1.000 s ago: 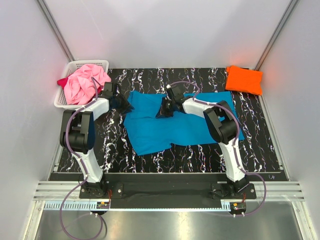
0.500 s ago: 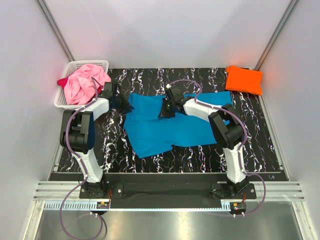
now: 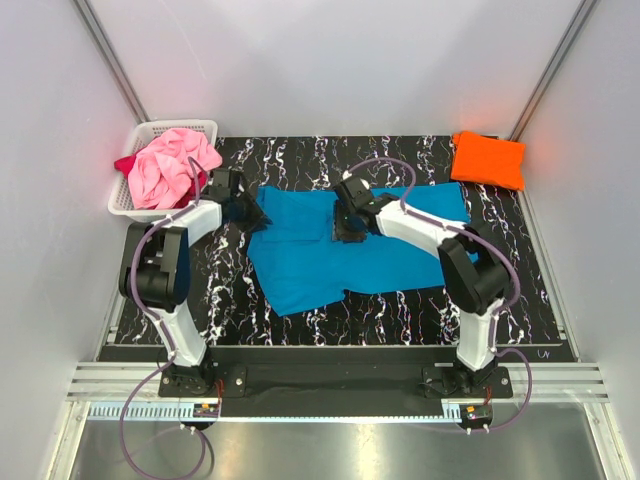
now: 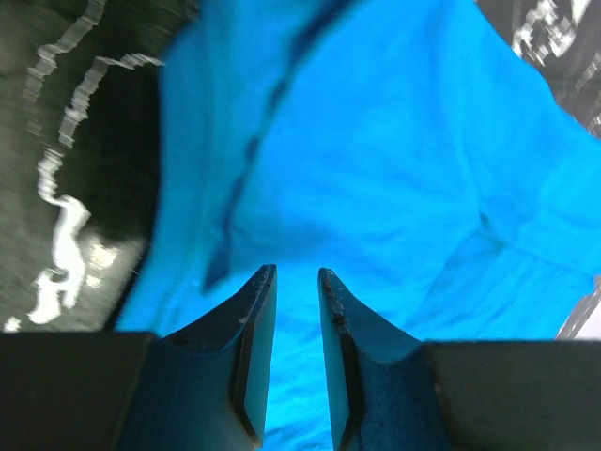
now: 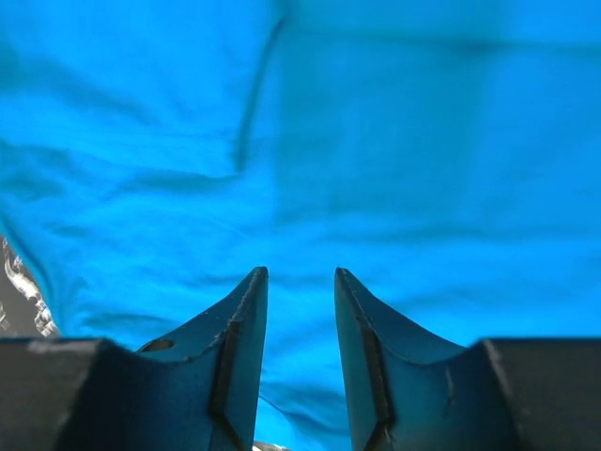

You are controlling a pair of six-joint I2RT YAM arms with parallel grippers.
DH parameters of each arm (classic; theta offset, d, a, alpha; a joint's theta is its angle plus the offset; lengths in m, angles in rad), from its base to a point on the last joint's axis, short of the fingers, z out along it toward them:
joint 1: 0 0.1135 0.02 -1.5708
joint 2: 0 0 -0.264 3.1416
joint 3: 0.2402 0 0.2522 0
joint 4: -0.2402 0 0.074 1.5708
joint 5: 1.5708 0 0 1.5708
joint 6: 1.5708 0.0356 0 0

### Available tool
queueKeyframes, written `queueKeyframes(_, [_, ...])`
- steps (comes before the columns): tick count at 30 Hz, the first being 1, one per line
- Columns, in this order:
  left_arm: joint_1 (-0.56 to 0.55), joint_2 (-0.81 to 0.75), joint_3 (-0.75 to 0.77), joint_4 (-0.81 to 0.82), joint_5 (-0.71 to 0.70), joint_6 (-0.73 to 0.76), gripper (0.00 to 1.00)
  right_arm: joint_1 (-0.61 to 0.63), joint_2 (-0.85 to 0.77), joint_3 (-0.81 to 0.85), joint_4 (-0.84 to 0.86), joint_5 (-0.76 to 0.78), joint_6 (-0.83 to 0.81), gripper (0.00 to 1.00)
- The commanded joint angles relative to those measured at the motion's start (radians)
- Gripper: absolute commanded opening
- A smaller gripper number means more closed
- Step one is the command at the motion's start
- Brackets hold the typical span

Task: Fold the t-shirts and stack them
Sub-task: Fold the tshirt

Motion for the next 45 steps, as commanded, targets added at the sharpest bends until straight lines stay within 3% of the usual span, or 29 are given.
queueKeyframes(1, [-0.053, -0.104, -0.007, 0.032, -0.021, 0.029, 0.29, 0.003, -0.135, 0.003, -0.102, 0.226, -0.056, 0.43])
queueKeyframes(6, [-0.153, -0.127, 0.002, -0.049, -0.112, 0.063, 0.30, -0.023, -0.131, -0.002, -0.207, 0.357, -0.080, 0.46])
queueKeyframes(14, [-0.322, -0.084, -0.013, -0.147, -0.203, 0.037, 0.30, -0.204, -0.101, -0.149, -0.173, 0.236, -0.072, 0.46])
queueKeyframes(16, [-0.360, -0.061, 0.016, -0.210, -0.293, 0.034, 0.30, -0.238, -0.117, -0.177, -0.162, 0.233, -0.087, 0.48])
queueKeyframes(19, [-0.392, -0.029, 0.061, -0.271, -0.393, 0.034, 0.30, -0.270, -0.129, -0.201, -0.146, 0.225, -0.099, 0.62])
queueKeyframes(32, [-0.400, 0.086, 0.110, -0.349, -0.427, 0.013, 0.31, -0.333, -0.115, -0.249, -0.101, 0.164, -0.123, 0.66])
queueKeyframes(45, [-0.363, 0.239, 0.334, -0.511, -0.467, -0.010, 0.32, -0.335, -0.013, -0.163, -0.081, -0.002, -0.178, 0.65])
